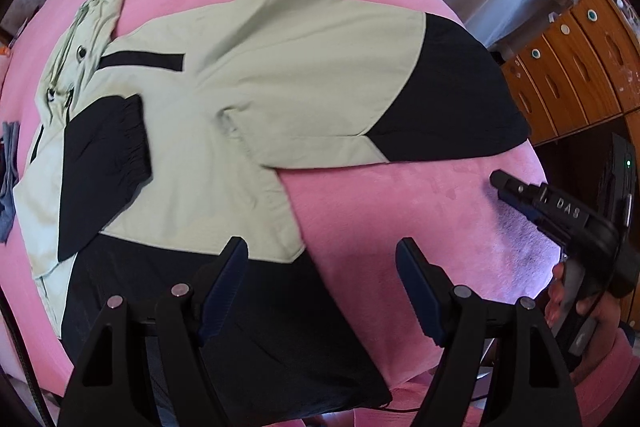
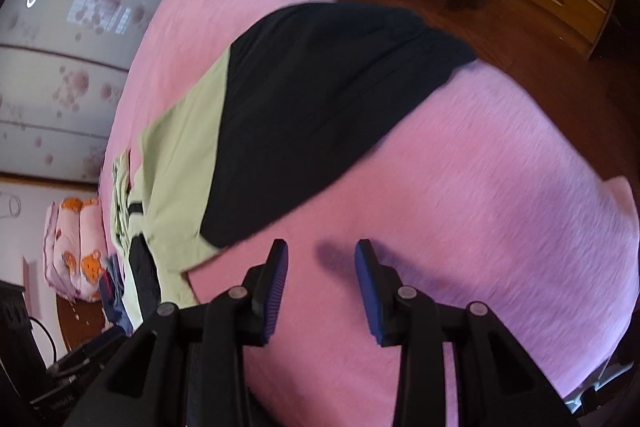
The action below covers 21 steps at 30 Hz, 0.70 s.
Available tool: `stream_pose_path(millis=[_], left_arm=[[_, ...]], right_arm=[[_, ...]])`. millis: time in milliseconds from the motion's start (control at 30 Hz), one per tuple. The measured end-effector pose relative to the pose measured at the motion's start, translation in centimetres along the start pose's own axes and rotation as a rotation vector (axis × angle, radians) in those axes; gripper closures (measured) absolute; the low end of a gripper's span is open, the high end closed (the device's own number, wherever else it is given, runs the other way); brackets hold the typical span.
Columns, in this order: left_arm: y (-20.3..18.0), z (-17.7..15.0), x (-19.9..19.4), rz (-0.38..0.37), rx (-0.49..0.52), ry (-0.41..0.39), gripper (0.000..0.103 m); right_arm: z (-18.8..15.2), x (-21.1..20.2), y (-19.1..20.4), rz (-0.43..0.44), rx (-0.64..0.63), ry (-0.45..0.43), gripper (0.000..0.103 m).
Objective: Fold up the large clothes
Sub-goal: 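Grasp the black cuff of the other sleeve with the right gripper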
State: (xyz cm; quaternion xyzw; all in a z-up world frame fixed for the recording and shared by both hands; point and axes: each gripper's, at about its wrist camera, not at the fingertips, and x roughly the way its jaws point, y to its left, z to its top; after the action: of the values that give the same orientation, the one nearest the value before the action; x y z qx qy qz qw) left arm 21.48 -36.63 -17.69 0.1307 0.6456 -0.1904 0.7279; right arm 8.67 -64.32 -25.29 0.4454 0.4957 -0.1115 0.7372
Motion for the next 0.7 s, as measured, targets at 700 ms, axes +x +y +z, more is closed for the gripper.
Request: stream_pose_path(millis=[700], left_arm=[[0.3, 2.5, 2.3, 0.005, -0.057, 0.045, 0.028]], right_arm=[[7.3, 1.0, -4.8, 0.074, 0.315, -0.149, 0.076]])
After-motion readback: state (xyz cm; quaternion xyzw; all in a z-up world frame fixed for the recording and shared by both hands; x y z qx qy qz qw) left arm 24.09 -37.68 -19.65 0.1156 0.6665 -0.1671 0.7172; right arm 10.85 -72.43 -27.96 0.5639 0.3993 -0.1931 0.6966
